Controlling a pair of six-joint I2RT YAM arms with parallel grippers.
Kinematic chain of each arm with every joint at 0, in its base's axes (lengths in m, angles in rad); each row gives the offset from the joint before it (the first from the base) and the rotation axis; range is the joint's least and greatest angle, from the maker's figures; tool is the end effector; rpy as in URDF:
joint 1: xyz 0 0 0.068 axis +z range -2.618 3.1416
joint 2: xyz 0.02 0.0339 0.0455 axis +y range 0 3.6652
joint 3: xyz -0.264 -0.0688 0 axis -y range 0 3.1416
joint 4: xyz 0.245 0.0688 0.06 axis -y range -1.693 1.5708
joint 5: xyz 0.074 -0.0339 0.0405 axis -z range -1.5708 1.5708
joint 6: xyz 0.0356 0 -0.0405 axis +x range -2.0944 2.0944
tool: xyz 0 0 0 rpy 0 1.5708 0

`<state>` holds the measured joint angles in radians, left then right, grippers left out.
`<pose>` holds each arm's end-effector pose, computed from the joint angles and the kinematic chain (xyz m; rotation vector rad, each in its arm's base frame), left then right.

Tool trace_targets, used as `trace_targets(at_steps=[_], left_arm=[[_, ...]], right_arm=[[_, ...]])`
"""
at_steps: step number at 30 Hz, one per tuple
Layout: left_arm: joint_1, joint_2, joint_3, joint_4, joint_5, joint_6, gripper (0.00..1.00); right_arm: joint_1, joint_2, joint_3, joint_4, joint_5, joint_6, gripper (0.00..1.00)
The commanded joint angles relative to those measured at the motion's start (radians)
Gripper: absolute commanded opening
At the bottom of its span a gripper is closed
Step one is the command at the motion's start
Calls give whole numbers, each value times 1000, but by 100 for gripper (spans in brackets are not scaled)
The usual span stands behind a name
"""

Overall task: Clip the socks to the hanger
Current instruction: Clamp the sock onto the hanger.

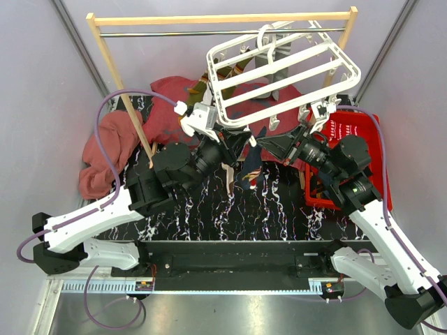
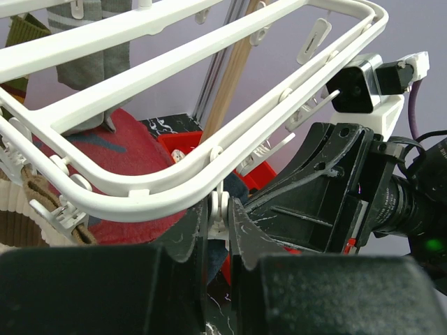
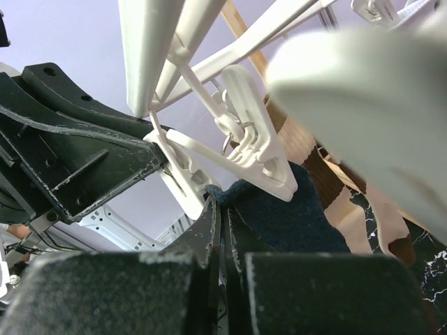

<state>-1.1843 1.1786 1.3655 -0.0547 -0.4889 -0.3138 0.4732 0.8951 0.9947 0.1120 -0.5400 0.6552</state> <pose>0.1109 -0.2282 0.4758 0.2379 1.4954 -0.8662 0.1651 0.1051 0.4255 -0.3597 1.4763 1.2875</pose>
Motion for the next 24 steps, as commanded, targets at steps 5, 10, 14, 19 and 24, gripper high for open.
trace_targets(at_steps=[5, 10, 14, 19, 24], left_arm=[[5, -25, -19, 52, 15, -13, 7], [5, -20, -31, 75, 45, -31, 8], [5, -19, -37, 82, 53, -38, 8], [5, -17, -39, 93, 59, -38, 13], [5, -20, -45, 96, 61, -39, 37]], right_arm=[[7, -13, 39, 100, -6, 40, 0], [8, -7, 39, 127, -8, 57, 0], [8, -5, 47, 130, -6, 61, 0], [7, 2, 44, 150, -14, 81, 0], [8, 4, 42, 155, -14, 83, 0]])
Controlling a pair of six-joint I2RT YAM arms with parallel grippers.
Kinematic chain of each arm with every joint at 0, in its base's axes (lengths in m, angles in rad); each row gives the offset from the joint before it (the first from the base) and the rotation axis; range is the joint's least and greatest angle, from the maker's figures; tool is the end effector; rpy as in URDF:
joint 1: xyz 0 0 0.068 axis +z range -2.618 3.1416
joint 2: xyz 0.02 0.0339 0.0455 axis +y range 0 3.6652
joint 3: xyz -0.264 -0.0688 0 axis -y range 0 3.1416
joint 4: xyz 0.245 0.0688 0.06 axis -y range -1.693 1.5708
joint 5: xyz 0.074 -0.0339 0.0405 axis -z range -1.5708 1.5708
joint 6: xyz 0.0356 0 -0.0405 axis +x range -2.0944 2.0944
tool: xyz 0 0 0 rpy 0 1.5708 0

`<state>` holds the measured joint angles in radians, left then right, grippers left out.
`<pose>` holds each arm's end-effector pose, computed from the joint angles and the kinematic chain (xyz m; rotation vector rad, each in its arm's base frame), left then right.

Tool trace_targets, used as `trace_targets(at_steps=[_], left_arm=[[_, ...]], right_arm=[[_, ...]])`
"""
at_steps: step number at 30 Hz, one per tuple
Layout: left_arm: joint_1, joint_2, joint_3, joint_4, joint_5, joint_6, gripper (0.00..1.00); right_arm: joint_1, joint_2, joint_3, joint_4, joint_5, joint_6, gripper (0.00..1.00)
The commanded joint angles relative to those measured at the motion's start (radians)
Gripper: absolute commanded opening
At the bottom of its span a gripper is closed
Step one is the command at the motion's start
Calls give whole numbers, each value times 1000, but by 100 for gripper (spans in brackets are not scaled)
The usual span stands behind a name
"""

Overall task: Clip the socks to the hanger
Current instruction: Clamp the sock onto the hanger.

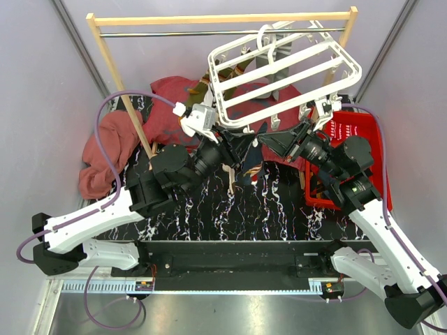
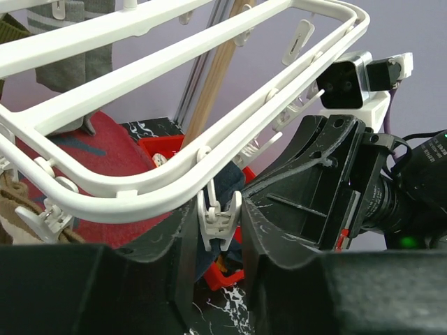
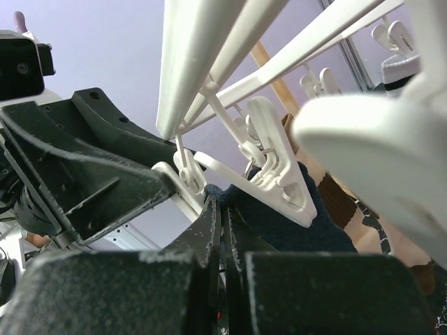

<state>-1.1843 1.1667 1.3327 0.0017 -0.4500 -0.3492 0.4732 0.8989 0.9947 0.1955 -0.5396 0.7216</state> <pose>0.1095 -0.2280 0.4736 0.2270 1.4716 -0.9432 0.1643 0.1047 0.4333 -0.3336 1.4143 1.3410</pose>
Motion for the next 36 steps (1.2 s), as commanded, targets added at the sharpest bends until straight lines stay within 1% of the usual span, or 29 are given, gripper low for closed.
trace_targets(at_steps=[1, 2, 5, 7, 9, 11, 12, 15, 16, 18, 19, 23, 24, 28, 32, 36], left_arm=[[6, -12, -13, 40, 20, -4, 41], [5, -13, -15, 43, 20, -2, 50], [6, -16, -15, 43, 13, 4, 65], [5, -18, -13, 43, 10, 9, 70], [5, -16, -12, 43, -1, 12, 72], [5, -13, -10, 43, -13, 18, 71], [5, -13, -9, 43, -32, 18, 68], [8, -13, -10, 46, -73, 30, 65], [8, -10, -10, 49, -82, 41, 64], [20, -4, -7, 49, -92, 42, 63], [26, -2, -9, 47, -92, 41, 62], [63, 1, -9, 43, -93, 30, 60], [68, 1, -7, 40, -95, 29, 60], [81, -2, -7, 32, -98, 30, 59], [87, -9, -9, 20, -111, 38, 59], [95, -15, -10, 12, -118, 41, 59]], right_arm=[[7, -2, 44, 71, -14, 16, 0], [7, -2, 42, 73, -16, 18, 0], [7, 3, 41, 81, -16, 22, 0], [7, 5, 41, 85, -22, 25, 0], [7, 8, 39, 85, -23, 22, 1], [8, 8, 36, 79, -29, 18, 7], [7, 8, 30, 73, -28, 6, 13], [7, -8, 7, 45, -13, -40, 23], [7, -23, 1, 35, -7, -54, 31], [8, -41, -20, -4, 19, -102, 39], [7, -60, -28, -17, 30, -122, 45], [7, -121, -76, -99, 110, -204, 54], [7, -135, -102, -106, 148, -232, 55], [7, -147, -142, -108, 165, -258, 55], [8, -144, -194, 54, 159, -237, 56], [8, -123, -174, 108, 167, -283, 58]])
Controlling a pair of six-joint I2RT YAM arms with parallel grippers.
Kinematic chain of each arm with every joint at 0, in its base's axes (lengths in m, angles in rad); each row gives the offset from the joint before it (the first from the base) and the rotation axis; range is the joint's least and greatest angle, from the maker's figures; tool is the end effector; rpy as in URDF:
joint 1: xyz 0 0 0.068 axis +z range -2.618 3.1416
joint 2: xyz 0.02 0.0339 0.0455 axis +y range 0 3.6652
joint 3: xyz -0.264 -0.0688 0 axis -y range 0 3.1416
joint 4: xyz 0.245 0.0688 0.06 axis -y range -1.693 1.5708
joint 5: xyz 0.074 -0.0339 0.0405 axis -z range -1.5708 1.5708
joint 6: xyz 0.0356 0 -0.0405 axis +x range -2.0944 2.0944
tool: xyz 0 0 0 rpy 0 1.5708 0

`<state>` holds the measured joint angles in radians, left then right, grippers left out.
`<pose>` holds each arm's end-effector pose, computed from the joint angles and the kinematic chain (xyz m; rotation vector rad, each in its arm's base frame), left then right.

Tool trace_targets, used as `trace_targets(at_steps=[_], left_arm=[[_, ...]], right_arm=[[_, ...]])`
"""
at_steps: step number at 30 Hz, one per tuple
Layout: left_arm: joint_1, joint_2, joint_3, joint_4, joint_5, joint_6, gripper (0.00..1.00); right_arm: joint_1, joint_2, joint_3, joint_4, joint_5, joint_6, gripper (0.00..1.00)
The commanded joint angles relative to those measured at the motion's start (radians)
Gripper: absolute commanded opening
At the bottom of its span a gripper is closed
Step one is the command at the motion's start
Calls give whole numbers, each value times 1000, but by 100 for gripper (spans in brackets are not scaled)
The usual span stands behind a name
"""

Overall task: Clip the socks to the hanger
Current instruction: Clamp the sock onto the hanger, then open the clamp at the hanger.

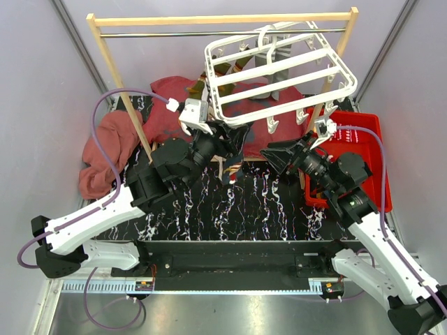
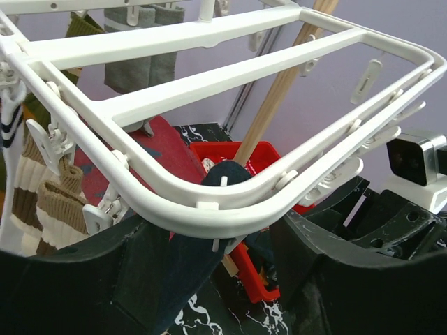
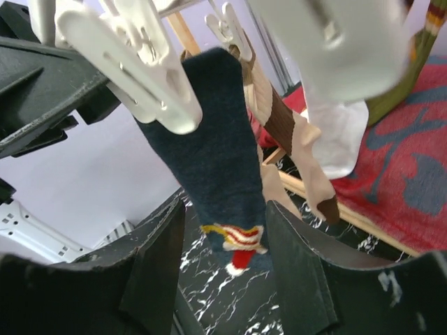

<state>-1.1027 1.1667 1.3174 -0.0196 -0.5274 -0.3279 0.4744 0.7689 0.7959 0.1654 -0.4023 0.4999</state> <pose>0.1303 -0.2179 0.4660 0.1334 1.5006 -0.7835 0.1523 0.0939 0.3841 -0.3378 1.4437 1.0770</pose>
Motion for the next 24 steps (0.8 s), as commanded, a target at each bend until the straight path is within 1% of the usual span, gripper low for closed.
trace_targets(at_steps=[1, 5, 9, 10, 18, 20, 23, 24], left_arm=[[15, -15, 5, 27, -40, 18, 59], [18, -18, 5, 21, -43, 16, 59], [20, -19, 9, 21, -48, 21, 59], [23, -19, 13, 23, -49, 21, 59], [21, -16, 22, -8, -52, 20, 59], [21, -13, 26, -13, -52, 21, 59], [23, -9, 28, -13, -54, 26, 59], [29, -9, 34, -17, -46, 23, 59]], right_arm=[[6, 15, 31, 158, 34, -70, 59], [6, 43, 69, 226, 39, -104, 59], [7, 113, 104, 295, -45, -106, 59], [6, 124, 106, 337, -53, -100, 59], [6, 167, 114, 419, -40, -101, 58], [7, 168, 117, 430, -35, -106, 55], [6, 176, 124, 428, -49, -106, 44], [6, 182, 121, 433, -65, -97, 32]])
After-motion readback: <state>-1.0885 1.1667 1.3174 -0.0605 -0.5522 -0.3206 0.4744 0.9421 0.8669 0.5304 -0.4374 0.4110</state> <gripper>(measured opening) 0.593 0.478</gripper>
